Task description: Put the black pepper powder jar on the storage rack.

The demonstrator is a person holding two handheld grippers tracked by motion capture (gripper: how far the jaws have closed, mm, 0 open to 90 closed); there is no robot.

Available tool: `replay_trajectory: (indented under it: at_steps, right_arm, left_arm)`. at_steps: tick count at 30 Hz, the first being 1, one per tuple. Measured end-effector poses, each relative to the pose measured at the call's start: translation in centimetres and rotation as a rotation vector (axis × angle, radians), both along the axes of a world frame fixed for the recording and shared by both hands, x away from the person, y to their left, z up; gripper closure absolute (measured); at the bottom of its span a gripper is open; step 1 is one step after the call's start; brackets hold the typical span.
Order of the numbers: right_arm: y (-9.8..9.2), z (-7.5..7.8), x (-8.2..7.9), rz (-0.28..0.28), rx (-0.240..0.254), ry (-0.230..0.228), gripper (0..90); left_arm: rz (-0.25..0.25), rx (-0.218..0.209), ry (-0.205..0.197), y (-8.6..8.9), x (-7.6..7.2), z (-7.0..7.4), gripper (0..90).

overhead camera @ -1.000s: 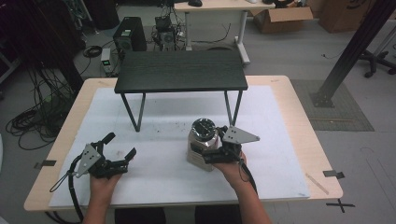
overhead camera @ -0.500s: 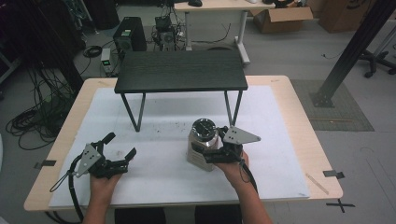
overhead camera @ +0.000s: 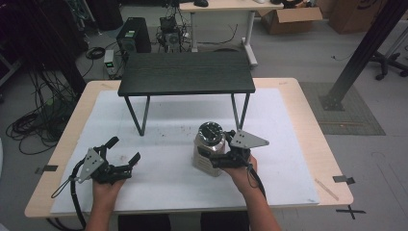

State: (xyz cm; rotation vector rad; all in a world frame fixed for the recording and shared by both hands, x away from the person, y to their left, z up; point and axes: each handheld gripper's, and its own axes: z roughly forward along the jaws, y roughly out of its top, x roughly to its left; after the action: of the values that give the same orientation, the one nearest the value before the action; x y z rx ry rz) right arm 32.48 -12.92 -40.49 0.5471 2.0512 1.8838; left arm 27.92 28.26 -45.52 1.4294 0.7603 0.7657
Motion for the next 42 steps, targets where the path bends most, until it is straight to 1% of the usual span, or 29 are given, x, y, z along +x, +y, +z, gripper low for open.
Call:
replay_trajectory:
  at_steps: [4, 10, 13, 16, 24, 29, 37, 38, 39, 40, 42]
  right_arm:
    - [0.0, 0.1, -0.1, 0.012, 0.010, 0.008, 22.9]
    - [0.1, 0.9, -0.3, 0.020, 0.007, -0.007, 22.8]
    - [0.0, 1.7, -0.3, 0.028, 0.008, -0.011, 22.8]
    - [-0.2, 2.7, -0.2, 0.034, 0.016, 0.000, 22.7]
    - [-0.4, 5.1, 0.4, 0.047, -0.005, -0.021, 22.6]
    - [-0.4, 6.6, 0.8, 0.059, -0.004, -0.025, 22.5]
    - [-0.6, 9.2, 1.3, 0.071, -0.006, -0.043, 22.5]
    - [-0.6, 9.2, 1.3, 0.071, -0.006, -0.043, 22.5]
    - [-0.6, 9.5, 1.3, 0.072, -0.005, -0.044, 22.5]
    - [-0.6, 10.4, 1.4, 0.074, -0.006, -0.048, 22.4]
    - [-0.7, 11.0, 1.4, 0.076, -0.007, -0.047, 22.4]
  left_arm:
    - [0.000, 0.001, 0.000, 0.0, 0.0, 0.0, 0.2]
    - [0.000, 0.001, 0.000, 0.0, 0.0, 0.0, 0.2]
    - [-0.001, 0.001, 0.001, 0.0, 0.0, 0.0, 0.2]
    - [-0.001, 0.001, 0.001, 0.0, 0.0, 0.0, 0.2]
    - [0.000, 0.002, 0.002, 0.0, 0.0, 0.0, 0.2]
    - [0.000, 0.002, 0.003, 0.0, 0.0, 0.0, 0.2]
    - [0.000, 0.003, 0.003, 0.0, 0.0, 0.0, 0.2]
    - [0.000, 0.003, 0.003, 0.0, 0.0, 0.0, 0.2]
    - [0.001, 0.005, 0.002, 0.0, 0.0, 0.0, 0.2]
    - [0.000, 0.003, 0.003, 0.0, 0.0, 0.0, 0.2]
    - [0.000, 0.008, 0.004, 0.0, 0.0, 0.0, 0.2]
